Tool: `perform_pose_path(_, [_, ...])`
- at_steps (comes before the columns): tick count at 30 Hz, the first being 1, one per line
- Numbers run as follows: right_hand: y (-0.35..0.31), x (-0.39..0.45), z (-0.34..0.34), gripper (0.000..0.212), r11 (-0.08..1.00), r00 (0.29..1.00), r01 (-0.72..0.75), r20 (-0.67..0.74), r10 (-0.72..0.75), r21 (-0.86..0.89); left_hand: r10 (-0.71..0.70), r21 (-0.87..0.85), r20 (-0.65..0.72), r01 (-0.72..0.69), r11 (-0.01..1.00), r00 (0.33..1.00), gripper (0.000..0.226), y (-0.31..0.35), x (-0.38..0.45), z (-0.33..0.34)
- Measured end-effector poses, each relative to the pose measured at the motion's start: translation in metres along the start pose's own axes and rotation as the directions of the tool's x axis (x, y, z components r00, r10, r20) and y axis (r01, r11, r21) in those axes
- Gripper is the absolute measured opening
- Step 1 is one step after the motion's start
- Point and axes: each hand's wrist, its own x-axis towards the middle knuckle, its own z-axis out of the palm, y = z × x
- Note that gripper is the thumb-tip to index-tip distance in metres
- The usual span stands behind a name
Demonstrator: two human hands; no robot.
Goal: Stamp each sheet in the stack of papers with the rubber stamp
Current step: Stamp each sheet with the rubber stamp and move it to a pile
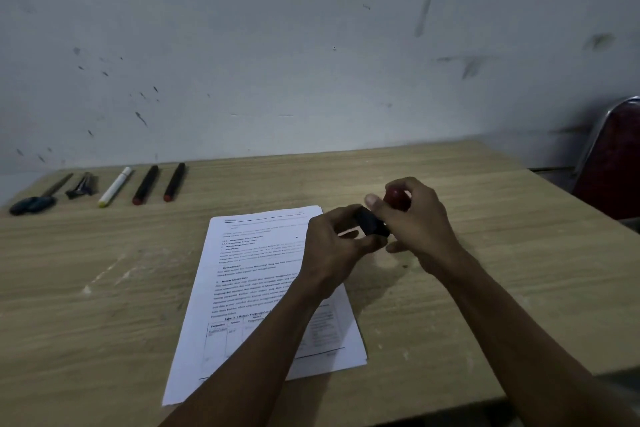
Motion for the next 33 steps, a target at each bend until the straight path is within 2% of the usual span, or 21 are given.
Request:
perform_pose_path(2, [0.001,0.0,-0.002,0.044,1.0,0.998,-0.028,0.055,0.027,0.014,0.007,-0.013,0.003,-0.007,1.0,1.0,0.032,0.0,0.001,-0.001])
perform_pose_path(4, [0.003,0.002,-0.004,0.048,0.999,0.998,-0.035,0.058,0.034,0.025,0.013,-0.016,0.027,-0.013,1.0,1.0,0.031,0.001,0.002,-0.003])
perform_pose_path(10, [0.007,0.009,-0.007,0.035,0.996,0.998,-0.052,0.048,0.048,0.072,0.028,0.048,0.086,-0.032,0.998,0.996,0.036,0.007,0.003,-0.01])
perform_pose_path(17, [0.003,0.005,-0.012,0.029,0.961,0.98,-0.18,0.122,0.157,0.21,0.04,0.109,0.108,-0.052,0.993,0.993,0.052,0.011,0.005,-0.018])
perform_pose_path(22, [0.003,0.005,-0.011,0.026,0.921,0.971,-0.231,0.132,0.199,0.315,0.018,0.066,0.053,-0.022,0.998,0.998,0.062,0.01,0.005,-0.019])
perform_pose_path(27, [0.002,0.001,-0.009,0.024,0.858,0.946,-0.315,0.206,0.25,0.405,0.031,0.018,0.024,-0.031,0.999,0.999,0.051,0.013,0.004,-0.018])
perform_pose_path(29, [-0.001,-0.001,-0.008,0.033,0.869,0.939,-0.322,0.241,0.244,0.375,0.054,0.033,0.03,-0.055,0.998,0.998,0.05,0.014,0.002,-0.015])
perform_pose_path(33, [-0.005,-0.002,-0.007,0.046,0.891,0.952,-0.291,0.198,0.234,0.347,0.055,0.033,0.049,-0.057,0.998,0.997,0.052,0.014,0.0,-0.014])
